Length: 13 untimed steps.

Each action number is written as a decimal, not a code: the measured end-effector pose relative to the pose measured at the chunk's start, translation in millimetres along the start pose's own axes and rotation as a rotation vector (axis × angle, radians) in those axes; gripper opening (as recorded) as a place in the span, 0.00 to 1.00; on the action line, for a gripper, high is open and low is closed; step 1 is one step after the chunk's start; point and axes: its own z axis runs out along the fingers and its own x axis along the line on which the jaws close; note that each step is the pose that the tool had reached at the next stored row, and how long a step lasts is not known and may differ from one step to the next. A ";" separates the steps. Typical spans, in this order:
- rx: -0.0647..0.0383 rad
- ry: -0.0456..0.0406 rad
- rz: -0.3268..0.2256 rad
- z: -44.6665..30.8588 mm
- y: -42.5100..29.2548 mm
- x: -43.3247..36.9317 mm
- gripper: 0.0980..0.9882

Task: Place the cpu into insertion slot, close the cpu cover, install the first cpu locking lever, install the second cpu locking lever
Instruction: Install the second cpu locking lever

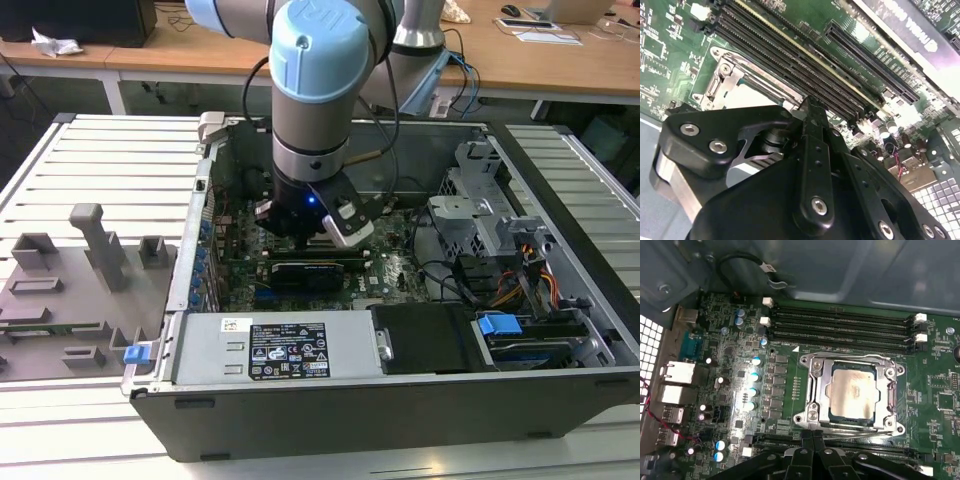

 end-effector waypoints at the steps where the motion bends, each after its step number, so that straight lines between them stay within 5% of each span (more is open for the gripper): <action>1: -0.005 0.0005 -0.004 0.2 -0.1 0.1 0.01; 9: -0.037 0.0065 -0.047 6.9 -1.3 4.0 0.01; 13: -0.041 0.0062 -0.049 11.7 -2.2 5.2 0.01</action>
